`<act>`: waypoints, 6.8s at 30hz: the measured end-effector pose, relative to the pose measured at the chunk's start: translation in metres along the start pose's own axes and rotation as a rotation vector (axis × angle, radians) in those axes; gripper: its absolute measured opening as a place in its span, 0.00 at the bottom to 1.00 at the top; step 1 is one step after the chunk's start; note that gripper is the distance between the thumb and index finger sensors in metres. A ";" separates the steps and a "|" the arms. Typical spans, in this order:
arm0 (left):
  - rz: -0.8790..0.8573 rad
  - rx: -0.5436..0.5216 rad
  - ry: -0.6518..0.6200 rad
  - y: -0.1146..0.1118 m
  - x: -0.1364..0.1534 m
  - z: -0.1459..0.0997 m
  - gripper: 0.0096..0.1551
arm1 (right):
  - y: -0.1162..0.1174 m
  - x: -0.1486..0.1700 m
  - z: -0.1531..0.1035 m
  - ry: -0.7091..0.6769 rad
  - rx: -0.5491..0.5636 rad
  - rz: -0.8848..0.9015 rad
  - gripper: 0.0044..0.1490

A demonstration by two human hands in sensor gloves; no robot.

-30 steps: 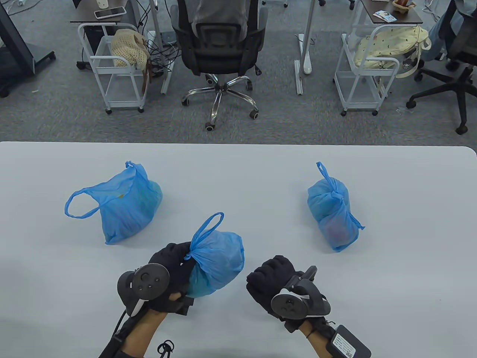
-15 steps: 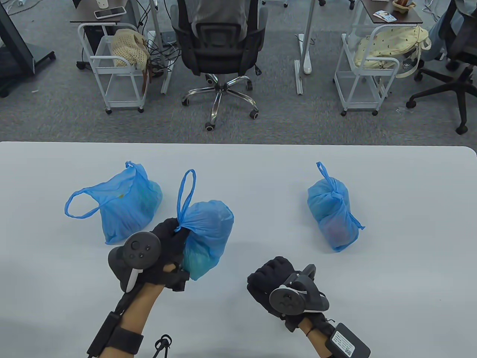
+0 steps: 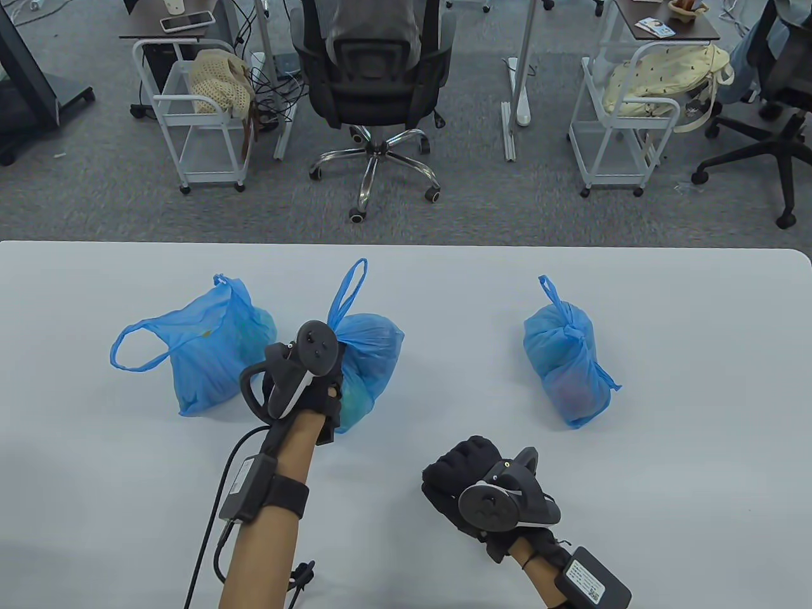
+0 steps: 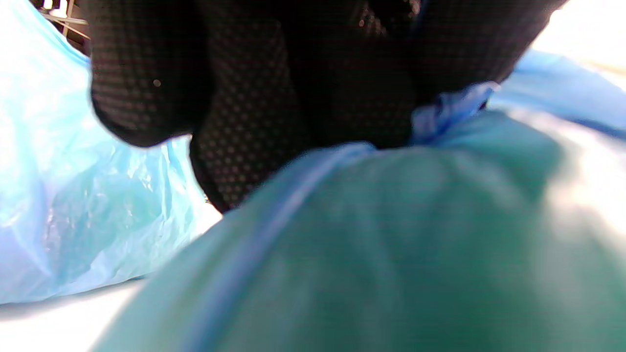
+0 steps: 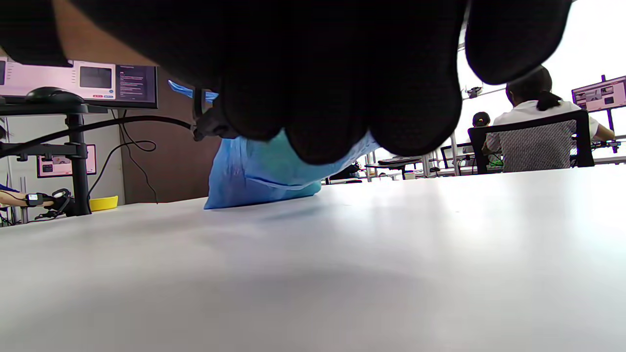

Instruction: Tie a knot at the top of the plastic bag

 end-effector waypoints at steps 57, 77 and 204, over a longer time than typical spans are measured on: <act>-0.254 -0.467 0.191 0.074 0.220 -0.153 0.24 | 0.008 0.003 -0.005 -0.016 0.114 -0.046 0.23; -0.754 -0.109 0.312 -0.005 0.216 -0.060 0.77 | 0.017 -0.006 0.002 -0.076 0.075 -0.020 0.24; -1.439 0.137 -0.202 -0.050 0.041 -0.131 0.10 | 0.030 0.046 0.002 0.544 0.480 1.149 0.29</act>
Point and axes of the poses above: the tracker on the back of each hand, its own x axis roughly to the little-finger side, its own z axis roughly from the wrist to the fingertips, y = z × x, the point moved 2 cm from there along z, roughly from the wrist to the fingertips, and after that the axes turned 11 degrees about -y, right-handed, at the moved point
